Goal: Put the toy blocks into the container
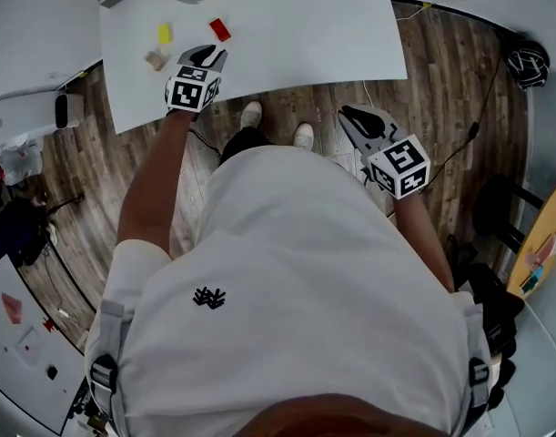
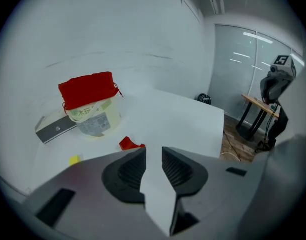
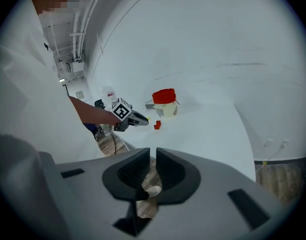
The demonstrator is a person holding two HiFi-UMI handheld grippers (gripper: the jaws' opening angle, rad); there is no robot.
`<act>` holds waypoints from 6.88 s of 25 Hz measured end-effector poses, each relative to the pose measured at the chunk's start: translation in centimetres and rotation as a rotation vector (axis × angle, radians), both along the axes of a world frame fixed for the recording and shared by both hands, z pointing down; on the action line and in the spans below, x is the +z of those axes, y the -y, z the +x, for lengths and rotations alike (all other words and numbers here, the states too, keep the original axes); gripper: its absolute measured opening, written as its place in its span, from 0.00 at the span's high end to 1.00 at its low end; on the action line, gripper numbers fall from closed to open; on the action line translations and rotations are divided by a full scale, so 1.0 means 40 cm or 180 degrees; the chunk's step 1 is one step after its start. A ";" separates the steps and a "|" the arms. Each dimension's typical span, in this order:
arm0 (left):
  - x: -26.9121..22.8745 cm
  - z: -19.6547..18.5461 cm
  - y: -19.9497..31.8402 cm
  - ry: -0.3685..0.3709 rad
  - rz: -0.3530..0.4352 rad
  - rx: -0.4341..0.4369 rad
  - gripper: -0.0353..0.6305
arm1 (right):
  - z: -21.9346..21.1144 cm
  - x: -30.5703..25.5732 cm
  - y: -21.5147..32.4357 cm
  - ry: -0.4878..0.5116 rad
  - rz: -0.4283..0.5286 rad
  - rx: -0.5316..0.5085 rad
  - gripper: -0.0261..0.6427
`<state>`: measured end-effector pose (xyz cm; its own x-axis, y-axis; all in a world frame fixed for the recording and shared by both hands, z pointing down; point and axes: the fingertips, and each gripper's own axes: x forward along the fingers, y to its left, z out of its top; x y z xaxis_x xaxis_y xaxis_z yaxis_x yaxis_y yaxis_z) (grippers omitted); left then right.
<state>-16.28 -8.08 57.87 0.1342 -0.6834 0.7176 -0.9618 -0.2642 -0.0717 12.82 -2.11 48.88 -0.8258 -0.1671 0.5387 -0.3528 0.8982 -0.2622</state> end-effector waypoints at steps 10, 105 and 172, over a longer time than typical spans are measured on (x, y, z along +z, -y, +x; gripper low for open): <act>0.091 -0.015 0.116 0.0217 -0.0215 0.0509 0.78 | -0.036 -0.013 0.042 -0.0061 -0.0035 0.0504 0.90; -0.173 -0.328 0.634 0.0845 -0.0788 0.1457 0.72 | -0.062 -0.022 -0.027 -0.0234 -0.0299 0.1580 0.91; 0.050 -0.358 -0.215 0.0428 -0.0067 -0.0842 0.78 | -0.151 0.007 0.100 -0.0141 -0.0016 -0.0331 0.91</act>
